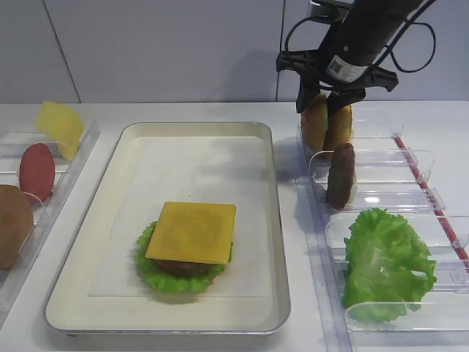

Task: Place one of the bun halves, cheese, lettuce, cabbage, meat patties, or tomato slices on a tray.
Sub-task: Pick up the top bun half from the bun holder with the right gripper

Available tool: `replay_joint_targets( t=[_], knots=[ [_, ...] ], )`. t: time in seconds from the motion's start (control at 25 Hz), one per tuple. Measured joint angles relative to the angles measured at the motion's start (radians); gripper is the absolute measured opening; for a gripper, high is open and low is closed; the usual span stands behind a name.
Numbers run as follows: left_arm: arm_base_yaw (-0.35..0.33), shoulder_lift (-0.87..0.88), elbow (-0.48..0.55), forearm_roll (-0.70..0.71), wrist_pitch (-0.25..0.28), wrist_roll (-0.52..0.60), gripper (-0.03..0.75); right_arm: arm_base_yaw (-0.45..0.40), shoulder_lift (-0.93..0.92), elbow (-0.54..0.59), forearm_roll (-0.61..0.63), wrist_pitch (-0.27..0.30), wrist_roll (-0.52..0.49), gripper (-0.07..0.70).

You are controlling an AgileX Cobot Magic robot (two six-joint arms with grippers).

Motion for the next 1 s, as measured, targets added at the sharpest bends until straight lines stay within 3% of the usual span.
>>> replay_joint_targets(
  t=[0.12, 0.32, 0.4, 0.6, 0.8, 1.0],
  knots=[
    [0.000, 0.000, 0.000, 0.000, 0.000, 0.000, 0.108, 0.000, 0.000, -0.002, 0.000, 0.004, 0.000, 0.330],
    [0.000, 0.000, 0.000, 0.000, 0.000, 0.000, 0.108, 0.000, 0.000, -0.002, -0.002, 0.023, 0.014, 0.220],
    [0.000, 0.000, 0.000, 0.000, 0.000, 0.000, 0.108, 0.000, 0.000, -0.006, -0.002, 0.034, 0.017, 0.217],
    [0.000, 0.000, 0.000, 0.000, 0.000, 0.000, 0.108, 0.000, 0.006, -0.073, 0.004, 0.140, 0.018, 0.216],
    [0.000, 0.000, 0.000, 0.000, 0.000, 0.000, 0.108, 0.000, 0.008, -0.212, 0.004, 0.259, 0.019, 0.216],
    [0.000, 0.000, 0.000, 0.000, 0.000, 0.000, 0.108, 0.000, 0.000, -0.294, 0.068, 0.280, -0.010, 0.214]
  ],
)
